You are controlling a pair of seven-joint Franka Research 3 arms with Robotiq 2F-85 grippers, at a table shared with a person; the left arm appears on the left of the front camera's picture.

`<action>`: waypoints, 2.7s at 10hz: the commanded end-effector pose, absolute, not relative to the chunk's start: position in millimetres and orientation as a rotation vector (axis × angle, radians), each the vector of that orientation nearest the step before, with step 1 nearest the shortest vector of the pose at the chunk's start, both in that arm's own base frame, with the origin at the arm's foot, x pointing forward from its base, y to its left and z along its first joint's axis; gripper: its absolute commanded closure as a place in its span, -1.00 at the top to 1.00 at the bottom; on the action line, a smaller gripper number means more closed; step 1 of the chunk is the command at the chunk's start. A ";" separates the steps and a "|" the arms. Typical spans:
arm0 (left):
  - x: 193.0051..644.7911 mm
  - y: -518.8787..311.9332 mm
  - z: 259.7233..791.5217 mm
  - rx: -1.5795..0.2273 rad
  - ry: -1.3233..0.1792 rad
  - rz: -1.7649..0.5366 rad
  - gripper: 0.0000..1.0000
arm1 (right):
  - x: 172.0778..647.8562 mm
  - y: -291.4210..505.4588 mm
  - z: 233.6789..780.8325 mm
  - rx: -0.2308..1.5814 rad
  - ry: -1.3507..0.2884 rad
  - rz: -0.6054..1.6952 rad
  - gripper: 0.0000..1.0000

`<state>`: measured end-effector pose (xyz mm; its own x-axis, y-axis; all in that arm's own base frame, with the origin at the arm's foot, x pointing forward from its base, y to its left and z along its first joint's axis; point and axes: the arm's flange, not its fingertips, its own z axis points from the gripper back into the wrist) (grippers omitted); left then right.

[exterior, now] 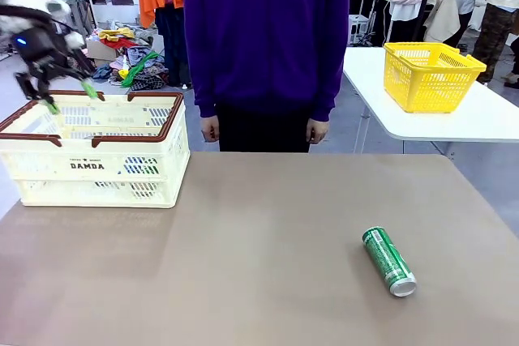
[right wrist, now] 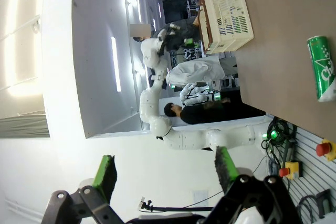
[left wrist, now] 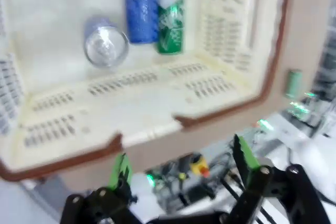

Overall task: Place the drinks into the Shopping basket.
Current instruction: Pick up one drink and place it into the Shopping basket.

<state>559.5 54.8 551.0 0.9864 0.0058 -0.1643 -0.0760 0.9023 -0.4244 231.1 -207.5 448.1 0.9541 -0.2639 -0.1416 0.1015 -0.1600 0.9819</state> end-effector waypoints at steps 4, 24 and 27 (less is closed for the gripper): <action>454.0 196.1 539.4 -1.140 0.187 0.178 1.00 | 230.3 -209.0 454.3 1.714 -0.117 -0.330 1.00; 425.1 230.4 505.2 -1.231 0.182 0.207 1.00 | 231.0 -207.6 448.0 1.703 -0.124 -0.322 1.00; 425.1 230.4 505.2 -1.231 0.182 0.207 1.00 | 302.7 -129.2 501.6 1.341 0.129 -0.314 1.00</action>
<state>428.2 231.6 502.5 0.9699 0.0628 -0.2351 -0.2427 0.3203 -0.9157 268.9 -164.9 470.1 0.9562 -0.2081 -0.2057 0.2105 0.0005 0.9776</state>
